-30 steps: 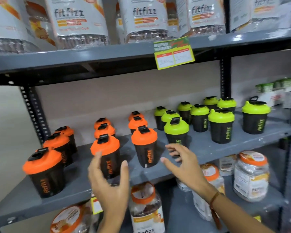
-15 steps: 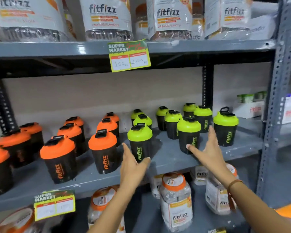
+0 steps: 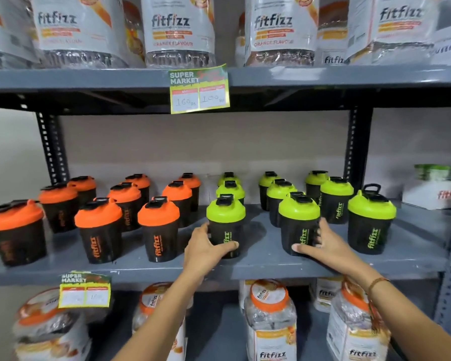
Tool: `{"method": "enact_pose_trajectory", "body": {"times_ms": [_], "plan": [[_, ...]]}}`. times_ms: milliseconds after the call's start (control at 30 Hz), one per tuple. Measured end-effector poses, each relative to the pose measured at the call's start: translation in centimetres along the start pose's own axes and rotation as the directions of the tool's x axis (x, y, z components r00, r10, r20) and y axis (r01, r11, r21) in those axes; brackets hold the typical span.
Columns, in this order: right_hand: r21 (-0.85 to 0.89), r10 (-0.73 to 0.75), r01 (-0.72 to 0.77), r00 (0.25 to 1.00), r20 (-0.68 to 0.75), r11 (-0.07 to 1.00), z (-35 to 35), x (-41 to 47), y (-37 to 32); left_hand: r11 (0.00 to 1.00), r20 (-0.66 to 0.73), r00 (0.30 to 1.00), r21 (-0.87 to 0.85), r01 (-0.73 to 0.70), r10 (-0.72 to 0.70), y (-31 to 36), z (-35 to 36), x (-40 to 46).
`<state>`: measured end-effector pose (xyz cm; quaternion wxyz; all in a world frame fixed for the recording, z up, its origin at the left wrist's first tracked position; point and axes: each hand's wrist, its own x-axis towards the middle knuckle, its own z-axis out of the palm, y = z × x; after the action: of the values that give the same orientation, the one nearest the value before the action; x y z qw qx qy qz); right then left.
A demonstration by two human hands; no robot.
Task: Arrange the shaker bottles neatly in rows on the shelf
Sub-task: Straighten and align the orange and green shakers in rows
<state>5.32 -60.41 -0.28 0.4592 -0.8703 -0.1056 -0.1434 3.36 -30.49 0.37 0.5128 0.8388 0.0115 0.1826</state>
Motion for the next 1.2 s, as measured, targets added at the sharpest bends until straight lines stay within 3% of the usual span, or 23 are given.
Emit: {"method": "enact_pose_trajectory", "body": {"times_ms": [400,567,700,800,867,933,1033,1200], "plan": [[0.121,-0.024,0.029,0.999,-0.036,0.992,1.0,0.3,0.1,0.999,0.018,0.999,0.019,-0.048,0.048,-0.4,0.5,0.1],[0.107,-0.023,0.023,1.0,-0.006,0.994,0.9,0.5,0.9,0.992,0.102,0.992,-0.11,-0.058,0.069,-0.6,0.1,0.3],[0.355,-0.016,0.031,0.999,-0.046,0.934,-0.3,0.6,0.5,0.899,0.178,0.983,-0.436,0.033,0.05,0.2,-1.4,0.3],[0.584,0.058,0.026,0.99,-0.126,0.811,-1.5,0.9,-0.8,0.857,0.145,0.986,-0.515,0.004,0.082,1.9,-2.5,1.3],[0.623,0.082,0.072,0.973,-0.215,0.779,-2.2,1.9,-2.2,0.836,0.09,0.991,-0.548,-0.032,0.097,2.9,-2.7,3.0],[0.607,0.083,0.115,0.954,-0.287,0.787,-2.9,3.6,-3.6,0.815,0.027,0.998,-0.578,-0.028,0.053,3.5,-2.5,5.1],[0.526,0.083,0.114,0.938,-0.337,0.843,-3.6,6.9,-5.1,0.786,0.063,0.996,-0.612,0.087,-0.062,3.0,-1.4,8.8],[0.284,0.12,-0.084,0.986,-0.112,0.955,-2.8,11.5,-4.3,0.724,0.173,0.96,-0.63,0.281,-0.222,0.6,1.1,12.5]]}}
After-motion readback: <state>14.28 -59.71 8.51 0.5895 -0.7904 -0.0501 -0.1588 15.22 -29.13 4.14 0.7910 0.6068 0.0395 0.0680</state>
